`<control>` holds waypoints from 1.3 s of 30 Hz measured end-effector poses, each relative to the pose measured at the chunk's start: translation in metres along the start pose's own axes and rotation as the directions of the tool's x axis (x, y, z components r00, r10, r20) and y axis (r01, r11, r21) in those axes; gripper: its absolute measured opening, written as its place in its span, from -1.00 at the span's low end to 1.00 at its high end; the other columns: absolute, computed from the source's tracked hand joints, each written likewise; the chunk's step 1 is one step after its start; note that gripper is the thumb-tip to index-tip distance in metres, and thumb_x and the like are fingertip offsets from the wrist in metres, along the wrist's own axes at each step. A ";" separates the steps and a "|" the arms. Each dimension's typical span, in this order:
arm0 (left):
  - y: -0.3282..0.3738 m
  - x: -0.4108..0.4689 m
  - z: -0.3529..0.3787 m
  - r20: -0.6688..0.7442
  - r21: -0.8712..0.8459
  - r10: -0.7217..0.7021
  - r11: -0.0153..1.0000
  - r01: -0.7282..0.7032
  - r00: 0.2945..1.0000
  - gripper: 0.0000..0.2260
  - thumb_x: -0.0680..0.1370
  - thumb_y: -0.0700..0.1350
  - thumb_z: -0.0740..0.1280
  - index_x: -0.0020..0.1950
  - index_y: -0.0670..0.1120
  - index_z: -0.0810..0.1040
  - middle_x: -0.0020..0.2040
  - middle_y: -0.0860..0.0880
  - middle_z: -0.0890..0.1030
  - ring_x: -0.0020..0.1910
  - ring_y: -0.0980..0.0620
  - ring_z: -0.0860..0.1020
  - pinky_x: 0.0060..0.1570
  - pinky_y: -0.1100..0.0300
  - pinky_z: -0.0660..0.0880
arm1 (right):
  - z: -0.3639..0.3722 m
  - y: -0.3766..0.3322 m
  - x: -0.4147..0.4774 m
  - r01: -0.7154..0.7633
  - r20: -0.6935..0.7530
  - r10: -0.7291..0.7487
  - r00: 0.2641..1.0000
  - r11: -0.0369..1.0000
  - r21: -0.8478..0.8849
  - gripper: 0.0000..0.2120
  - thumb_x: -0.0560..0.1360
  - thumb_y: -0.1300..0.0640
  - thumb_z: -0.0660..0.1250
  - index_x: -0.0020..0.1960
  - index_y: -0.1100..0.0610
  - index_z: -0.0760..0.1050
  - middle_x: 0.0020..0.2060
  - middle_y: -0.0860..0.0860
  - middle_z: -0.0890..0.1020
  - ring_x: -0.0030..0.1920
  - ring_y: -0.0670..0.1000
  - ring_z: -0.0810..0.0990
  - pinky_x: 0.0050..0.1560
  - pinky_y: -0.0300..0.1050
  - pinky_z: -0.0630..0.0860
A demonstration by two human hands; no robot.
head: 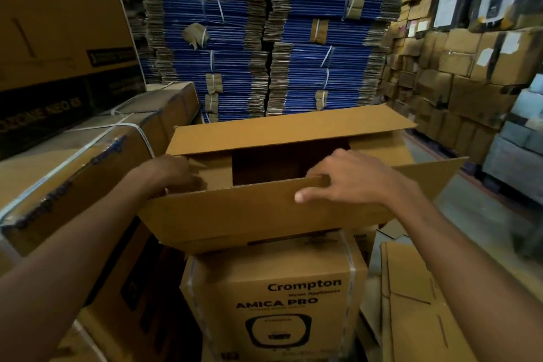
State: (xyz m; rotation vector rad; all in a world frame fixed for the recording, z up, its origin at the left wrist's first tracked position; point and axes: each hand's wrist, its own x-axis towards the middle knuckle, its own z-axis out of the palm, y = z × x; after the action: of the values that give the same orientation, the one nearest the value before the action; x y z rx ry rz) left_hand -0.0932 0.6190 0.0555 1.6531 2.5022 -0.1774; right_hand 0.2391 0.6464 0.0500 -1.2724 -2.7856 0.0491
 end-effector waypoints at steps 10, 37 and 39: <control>0.046 -0.015 -0.061 -0.567 -0.100 0.107 0.975 -0.197 0.816 -0.68 0.61 0.15 0.34 -0.09 -0.11 0.55 -0.24 -0.06 0.53 -0.28 -0.02 0.53 -0.26 0.10 0.48 | 0.024 -0.001 -0.013 -0.012 -0.005 0.011 1.000 0.994 -0.111 -0.33 0.44 -0.49 0.14 0.13 0.02 0.62 -0.25 -0.11 0.60 -0.26 -0.18 0.55 -0.13 -0.24 0.35; 0.041 0.053 -0.003 -0.353 -0.311 0.163 0.908 -0.280 0.921 0.10 0.54 -0.19 0.44 0.55 0.12 -0.51 0.61 -0.06 -0.41 0.44 -0.22 0.42 0.14 -0.05 0.56 | 0.015 -0.018 -0.005 -0.030 -0.152 -0.005 0.988 0.974 -0.226 -0.31 0.50 -0.43 0.10 0.44 -0.01 0.45 0.06 -0.01 0.67 0.07 -0.03 0.64 0.19 -0.01 0.51; 0.036 0.045 -0.007 -0.352 -0.316 0.199 0.894 -0.316 0.915 -0.03 0.61 -0.21 0.35 0.59 0.08 -0.44 0.65 -0.08 -0.31 0.45 -0.23 0.41 0.06 0.13 0.49 | 0.016 -0.019 -0.006 -0.028 -0.176 -0.014 0.984 0.972 -0.232 -0.32 0.49 -0.44 0.08 0.40 -0.02 0.48 0.01 -0.03 0.66 0.02 -0.04 0.64 0.16 -0.02 0.51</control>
State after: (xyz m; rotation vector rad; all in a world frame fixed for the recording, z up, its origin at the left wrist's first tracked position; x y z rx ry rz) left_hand -0.0777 0.6754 0.0536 1.9396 2.2785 0.5922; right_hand 0.2276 0.6297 0.0348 -1.2627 -2.6944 -0.3838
